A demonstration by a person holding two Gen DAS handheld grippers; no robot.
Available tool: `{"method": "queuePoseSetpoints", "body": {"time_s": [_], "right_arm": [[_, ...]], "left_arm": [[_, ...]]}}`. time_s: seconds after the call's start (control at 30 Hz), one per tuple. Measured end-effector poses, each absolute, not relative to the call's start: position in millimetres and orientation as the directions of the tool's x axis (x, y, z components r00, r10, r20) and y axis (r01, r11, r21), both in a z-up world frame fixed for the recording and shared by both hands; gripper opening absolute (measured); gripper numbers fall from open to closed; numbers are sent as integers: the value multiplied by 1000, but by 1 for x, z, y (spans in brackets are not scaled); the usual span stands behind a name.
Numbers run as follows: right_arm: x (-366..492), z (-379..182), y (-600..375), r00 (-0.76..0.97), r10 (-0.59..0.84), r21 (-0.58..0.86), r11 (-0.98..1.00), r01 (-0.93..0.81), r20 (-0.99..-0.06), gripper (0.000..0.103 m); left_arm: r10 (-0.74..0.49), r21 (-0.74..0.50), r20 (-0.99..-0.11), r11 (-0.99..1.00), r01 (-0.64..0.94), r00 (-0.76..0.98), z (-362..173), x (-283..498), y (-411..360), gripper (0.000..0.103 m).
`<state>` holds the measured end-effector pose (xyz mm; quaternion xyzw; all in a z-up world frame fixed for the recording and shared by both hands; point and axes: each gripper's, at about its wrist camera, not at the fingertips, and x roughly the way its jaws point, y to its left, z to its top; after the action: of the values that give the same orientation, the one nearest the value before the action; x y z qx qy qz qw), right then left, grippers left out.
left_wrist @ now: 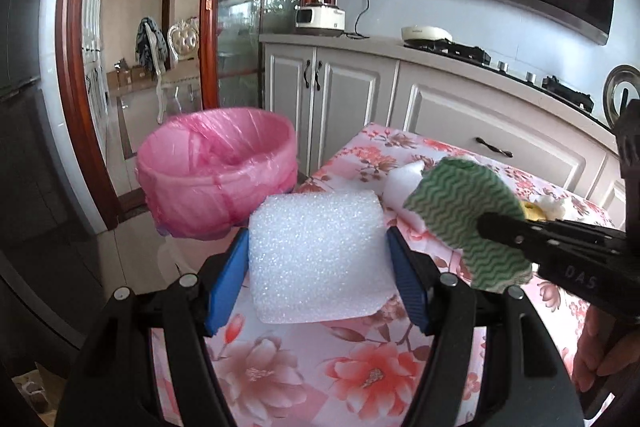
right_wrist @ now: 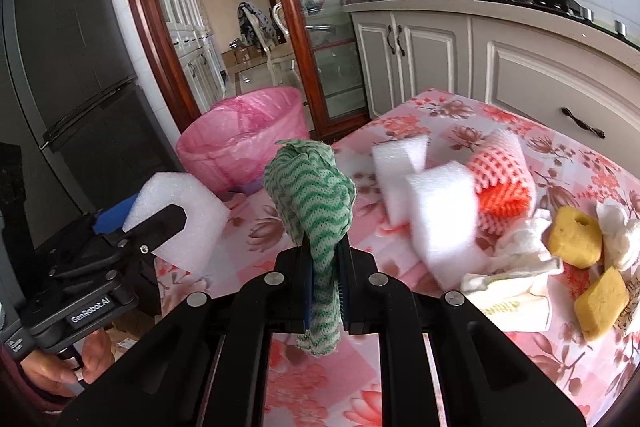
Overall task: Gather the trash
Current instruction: 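Carry the green cloth and white foam block over to the pink bin, then open the right gripper to drop the cloth while the left gripper drops the foam block into the bin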
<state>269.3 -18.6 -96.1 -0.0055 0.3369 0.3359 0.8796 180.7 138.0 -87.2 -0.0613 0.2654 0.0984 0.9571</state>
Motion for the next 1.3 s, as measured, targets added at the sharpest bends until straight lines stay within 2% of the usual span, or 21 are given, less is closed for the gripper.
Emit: {"method": "queuePoseSetpoints", "body": {"time_s": [0.43,0.6,0.9,1.13,1.23,1.27,1.3], "right_arm": [[280,-84,28,519,620,216,739,-638,-588,13],[302,-69,59,505,663,229,704,-672,-553,13],[373,-45,137,414,752,274,600,-752,-513,13],[413,-53,184,370,766,282,567,-774,-525,14],[426,-65,194,346,765,288,557,-779,-542,19],[430,-70,195,348,758,286,563,-776,-551,25],[433,-74,194,350,754,286,569,-771,-556,35]], "left_arm": [[211,-72,-514,956,-286,832,-73,177,180,66],[253,-79,-490,940,-331,834,-60,188,209,66],[292,-106,-477,917,-384,829,-40,239,281,66],[297,-156,-477,897,-413,827,-46,279,327,67],[289,-170,-487,894,-414,824,-55,293,341,67],[285,-171,-493,895,-413,822,-58,298,344,72],[287,-169,-500,893,-417,817,-63,302,348,77]]}}
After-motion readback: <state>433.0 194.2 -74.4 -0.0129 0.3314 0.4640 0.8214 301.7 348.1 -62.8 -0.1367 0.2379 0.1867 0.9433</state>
